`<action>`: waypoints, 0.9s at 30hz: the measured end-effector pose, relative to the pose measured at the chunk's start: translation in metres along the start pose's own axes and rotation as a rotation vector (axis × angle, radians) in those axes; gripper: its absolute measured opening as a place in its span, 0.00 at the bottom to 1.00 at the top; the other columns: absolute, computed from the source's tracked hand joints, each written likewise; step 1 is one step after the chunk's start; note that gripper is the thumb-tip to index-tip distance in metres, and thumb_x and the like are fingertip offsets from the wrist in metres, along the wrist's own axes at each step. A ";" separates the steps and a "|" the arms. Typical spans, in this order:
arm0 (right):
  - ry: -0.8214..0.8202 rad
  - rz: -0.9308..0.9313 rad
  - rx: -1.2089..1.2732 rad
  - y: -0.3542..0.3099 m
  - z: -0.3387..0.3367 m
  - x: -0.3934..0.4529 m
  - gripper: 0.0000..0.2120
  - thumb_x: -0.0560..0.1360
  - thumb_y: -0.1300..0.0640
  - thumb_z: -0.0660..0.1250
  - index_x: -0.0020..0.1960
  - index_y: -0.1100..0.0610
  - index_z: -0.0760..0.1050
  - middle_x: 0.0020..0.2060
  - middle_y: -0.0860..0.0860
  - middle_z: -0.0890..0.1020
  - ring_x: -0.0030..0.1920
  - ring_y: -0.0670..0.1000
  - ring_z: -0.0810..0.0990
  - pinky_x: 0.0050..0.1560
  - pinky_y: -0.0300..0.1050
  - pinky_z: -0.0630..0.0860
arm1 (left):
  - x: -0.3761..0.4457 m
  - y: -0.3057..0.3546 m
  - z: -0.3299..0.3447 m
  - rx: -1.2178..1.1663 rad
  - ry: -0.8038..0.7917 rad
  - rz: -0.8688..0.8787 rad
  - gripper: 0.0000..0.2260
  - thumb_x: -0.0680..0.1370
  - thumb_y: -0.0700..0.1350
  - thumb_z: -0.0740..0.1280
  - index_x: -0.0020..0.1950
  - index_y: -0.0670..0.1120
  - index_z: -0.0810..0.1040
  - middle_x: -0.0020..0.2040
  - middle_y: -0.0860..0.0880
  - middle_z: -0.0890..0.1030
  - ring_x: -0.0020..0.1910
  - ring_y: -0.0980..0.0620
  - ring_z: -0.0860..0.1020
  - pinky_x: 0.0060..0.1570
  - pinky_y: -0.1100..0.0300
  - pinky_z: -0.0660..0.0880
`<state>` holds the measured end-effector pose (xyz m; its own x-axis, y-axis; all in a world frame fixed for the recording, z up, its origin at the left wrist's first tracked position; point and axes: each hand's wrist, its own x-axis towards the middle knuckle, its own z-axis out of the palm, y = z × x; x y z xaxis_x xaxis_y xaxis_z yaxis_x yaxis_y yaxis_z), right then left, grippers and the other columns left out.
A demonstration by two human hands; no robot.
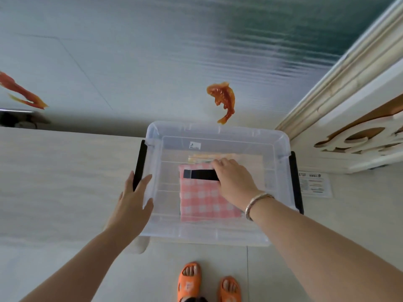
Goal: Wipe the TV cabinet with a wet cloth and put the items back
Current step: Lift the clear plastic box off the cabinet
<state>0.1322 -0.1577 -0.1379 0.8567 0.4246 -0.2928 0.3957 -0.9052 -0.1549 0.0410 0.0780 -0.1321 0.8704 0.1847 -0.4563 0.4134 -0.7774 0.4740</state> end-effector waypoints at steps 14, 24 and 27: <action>-0.007 0.133 0.071 0.081 -0.052 -0.083 0.26 0.75 0.67 0.60 0.69 0.49 0.65 0.55 0.51 0.73 0.55 0.53 0.73 0.50 0.47 0.74 | -0.008 0.096 0.007 0.078 -0.089 0.135 0.25 0.78 0.41 0.60 0.71 0.61 0.59 0.69 0.50 0.61 0.43 0.50 0.78 0.44 0.53 0.78; -0.042 0.311 -0.088 0.271 -0.039 -0.182 0.26 0.75 0.65 0.63 0.70 0.47 0.65 0.55 0.47 0.76 0.55 0.50 0.75 0.51 0.44 0.71 | -0.035 0.260 0.147 0.135 -0.216 0.261 0.26 0.78 0.45 0.63 0.72 0.61 0.59 0.67 0.49 0.62 0.46 0.46 0.79 0.51 0.51 0.77; -0.073 0.346 -0.091 0.321 -0.017 -0.201 0.26 0.75 0.64 0.64 0.70 0.47 0.65 0.53 0.46 0.76 0.54 0.49 0.75 0.51 0.44 0.71 | -0.042 0.293 0.199 0.136 -0.252 0.231 0.26 0.78 0.45 0.63 0.72 0.61 0.58 0.67 0.49 0.60 0.44 0.45 0.80 0.46 0.51 0.79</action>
<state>0.0930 -0.5342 -0.1133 0.9206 0.0900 -0.3800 0.1169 -0.9920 0.0483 0.0724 -0.2766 -0.1240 0.8365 -0.1460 -0.5281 0.1594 -0.8573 0.4895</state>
